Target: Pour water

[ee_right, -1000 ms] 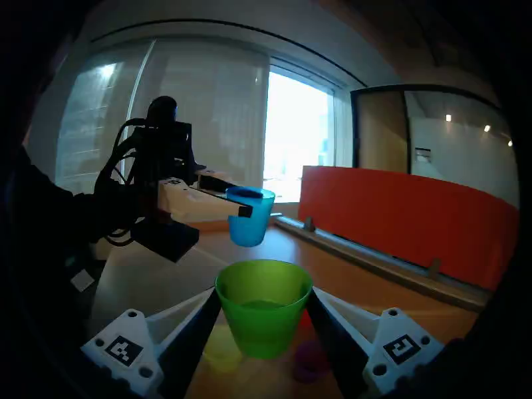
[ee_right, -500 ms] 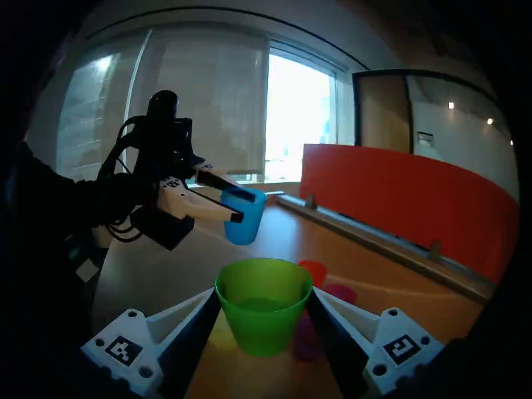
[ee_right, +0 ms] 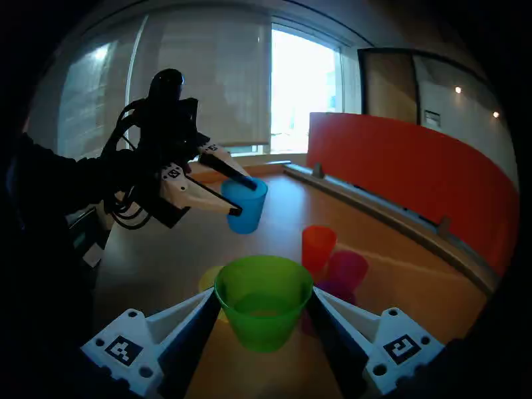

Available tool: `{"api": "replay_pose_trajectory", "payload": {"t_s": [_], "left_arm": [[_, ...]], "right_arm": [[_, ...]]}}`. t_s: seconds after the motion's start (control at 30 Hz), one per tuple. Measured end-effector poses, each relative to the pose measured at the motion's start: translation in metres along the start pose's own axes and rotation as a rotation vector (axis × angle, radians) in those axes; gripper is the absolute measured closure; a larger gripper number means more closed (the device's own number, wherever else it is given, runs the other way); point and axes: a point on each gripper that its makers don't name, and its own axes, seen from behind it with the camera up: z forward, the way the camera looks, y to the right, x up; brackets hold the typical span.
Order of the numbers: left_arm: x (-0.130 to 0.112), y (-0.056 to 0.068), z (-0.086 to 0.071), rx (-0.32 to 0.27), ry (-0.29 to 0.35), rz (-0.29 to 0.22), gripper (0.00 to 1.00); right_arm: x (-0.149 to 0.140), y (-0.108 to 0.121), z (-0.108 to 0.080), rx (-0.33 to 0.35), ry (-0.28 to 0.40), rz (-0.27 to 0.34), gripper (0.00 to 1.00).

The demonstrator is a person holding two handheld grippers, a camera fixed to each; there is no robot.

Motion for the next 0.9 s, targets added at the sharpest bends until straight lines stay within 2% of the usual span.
{"api": "replay_pose_trajectory", "payload": {"t_s": [0.2,0.5,0.7,0.9], "left_arm": [[-0.016,0.003,0.006,-0.013,-0.038,-0.018,0.12],[-0.041,0.009,0.015,-0.04,-0.104,-0.087,0.12],[-0.057,0.01,0.02,-0.045,-0.141,-0.078,0.11],[-0.068,0.013,0.025,-0.062,-0.165,-0.102,0.11]], "right_arm": [[-0.016,-0.001,0.003,0.012,-0.047,0.005,0.1],[-0.039,-0.001,0.009,0.034,-0.118,0.008,0.1],[-0.054,0.0,0.011,0.043,-0.159,0.008,0.1],[-0.067,0.002,0.014,0.046,-0.197,0.007,0.1]]}}
